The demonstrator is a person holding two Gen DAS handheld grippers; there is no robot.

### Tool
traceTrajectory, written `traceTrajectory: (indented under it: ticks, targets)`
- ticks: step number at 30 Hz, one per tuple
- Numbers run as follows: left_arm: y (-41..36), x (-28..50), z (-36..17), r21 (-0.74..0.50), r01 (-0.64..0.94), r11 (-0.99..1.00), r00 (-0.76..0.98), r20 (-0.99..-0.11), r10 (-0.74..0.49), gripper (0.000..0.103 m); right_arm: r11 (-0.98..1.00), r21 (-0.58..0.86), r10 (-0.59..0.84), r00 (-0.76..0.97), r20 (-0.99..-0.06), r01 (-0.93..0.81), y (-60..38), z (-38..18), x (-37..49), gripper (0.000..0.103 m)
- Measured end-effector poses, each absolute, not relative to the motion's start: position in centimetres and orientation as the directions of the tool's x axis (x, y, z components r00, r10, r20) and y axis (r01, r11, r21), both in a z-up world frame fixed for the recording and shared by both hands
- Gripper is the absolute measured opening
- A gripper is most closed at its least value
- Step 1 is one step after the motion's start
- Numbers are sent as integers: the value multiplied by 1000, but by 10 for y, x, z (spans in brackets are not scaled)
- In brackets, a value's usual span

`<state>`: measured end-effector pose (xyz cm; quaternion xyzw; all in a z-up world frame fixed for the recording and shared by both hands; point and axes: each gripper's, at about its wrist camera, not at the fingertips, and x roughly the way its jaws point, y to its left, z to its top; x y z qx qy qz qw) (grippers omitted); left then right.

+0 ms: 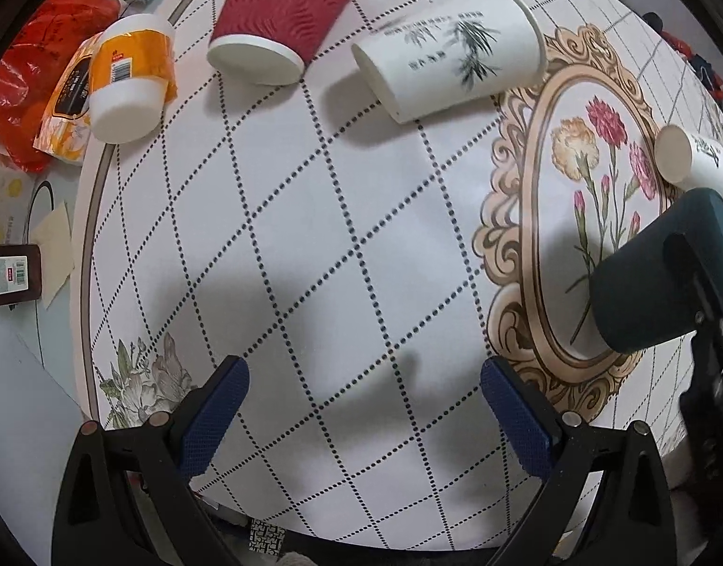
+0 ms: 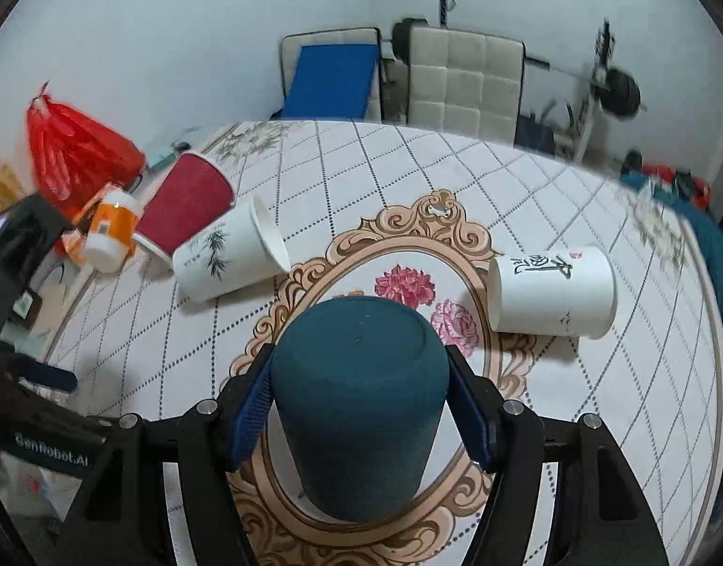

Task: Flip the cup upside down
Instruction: 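Carry the dark green cup with the right tool and set it down upside down, then open the right tool and withdraw both tools from the cup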

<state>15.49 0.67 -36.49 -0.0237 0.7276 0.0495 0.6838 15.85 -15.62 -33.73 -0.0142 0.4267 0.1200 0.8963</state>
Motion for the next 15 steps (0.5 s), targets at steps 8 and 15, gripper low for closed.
traceTrajectory:
  ticks: [8, 15]
  targets:
    - [6, 136, -365, 41, -100, 994, -59, -998, 36, 101, 963, 42, 195, 578, -792, -267, -157, -340, 134, 71]
    - [2, 116, -348, 53, -88, 995, -4, -999, 53, 101, 970, 80, 194, 528, -827, -232, -165, -336, 126, 72]
